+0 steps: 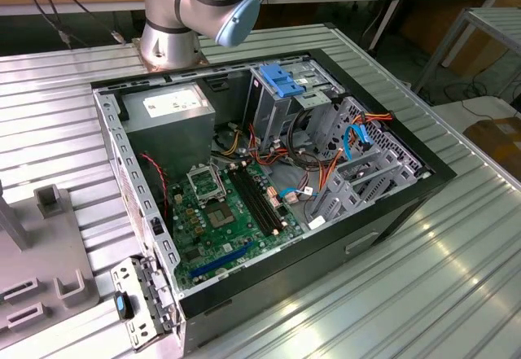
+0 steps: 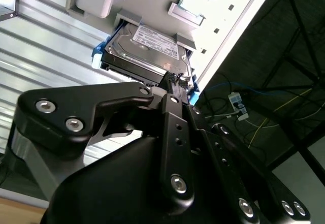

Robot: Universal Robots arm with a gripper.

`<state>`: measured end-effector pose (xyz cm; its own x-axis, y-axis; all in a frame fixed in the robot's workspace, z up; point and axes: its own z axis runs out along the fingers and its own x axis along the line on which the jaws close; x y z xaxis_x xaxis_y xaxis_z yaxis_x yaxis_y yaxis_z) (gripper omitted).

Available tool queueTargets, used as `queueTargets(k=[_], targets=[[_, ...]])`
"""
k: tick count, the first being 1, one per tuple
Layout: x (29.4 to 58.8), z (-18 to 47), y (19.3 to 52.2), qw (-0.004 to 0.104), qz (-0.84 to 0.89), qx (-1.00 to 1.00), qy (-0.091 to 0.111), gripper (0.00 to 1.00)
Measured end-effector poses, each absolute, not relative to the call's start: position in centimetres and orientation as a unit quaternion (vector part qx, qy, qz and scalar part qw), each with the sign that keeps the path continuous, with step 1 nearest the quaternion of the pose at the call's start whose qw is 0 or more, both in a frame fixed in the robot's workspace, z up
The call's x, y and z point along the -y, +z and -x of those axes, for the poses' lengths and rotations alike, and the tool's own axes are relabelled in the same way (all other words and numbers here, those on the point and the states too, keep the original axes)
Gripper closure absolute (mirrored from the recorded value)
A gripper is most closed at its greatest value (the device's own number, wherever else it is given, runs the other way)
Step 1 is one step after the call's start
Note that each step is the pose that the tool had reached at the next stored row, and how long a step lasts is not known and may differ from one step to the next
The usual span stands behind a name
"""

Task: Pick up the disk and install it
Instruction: 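Reach for the disk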

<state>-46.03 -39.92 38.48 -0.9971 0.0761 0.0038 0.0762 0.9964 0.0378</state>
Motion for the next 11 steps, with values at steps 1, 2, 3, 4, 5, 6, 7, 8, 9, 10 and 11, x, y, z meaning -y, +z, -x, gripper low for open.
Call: queueTargets(k=[1,2,3,4,5,6,7,8,9,10,11], targets=[[39.9,46.2,38.4,0.001,0.038,0.999,-0.019,0.89],[39.9,46.4,38.3,0.001,0.038,0.999,-0.019,0.89],[39.9,46.5,38.0,0.001,0.038,0.999,-0.019,0.89],[39.9,46.5,37.8,0.001,0.038,0.999,-0.019,0.89],[39.9,46.5,37.4,0.002,0.038,0.999,-0.019,0.89],[39.9,46.5,37.1,0.002,0.038,0.999,-0.019,0.89],[39.9,46.5,36.8,0.002,0.038,0.999,-0.019,0.89],[39.9,46.5,36.6,0.003,0.038,0.999,-0.019,0.89],[39.9,46.6,36.4,0.003,0.038,0.999,-0.019,0.89],[39.9,46.6,36.3,0.003,0.038,0.999,-0.019,0.89],[39.9,46.6,36.1,0.003,0.038,0.999,-0.019,0.89]])
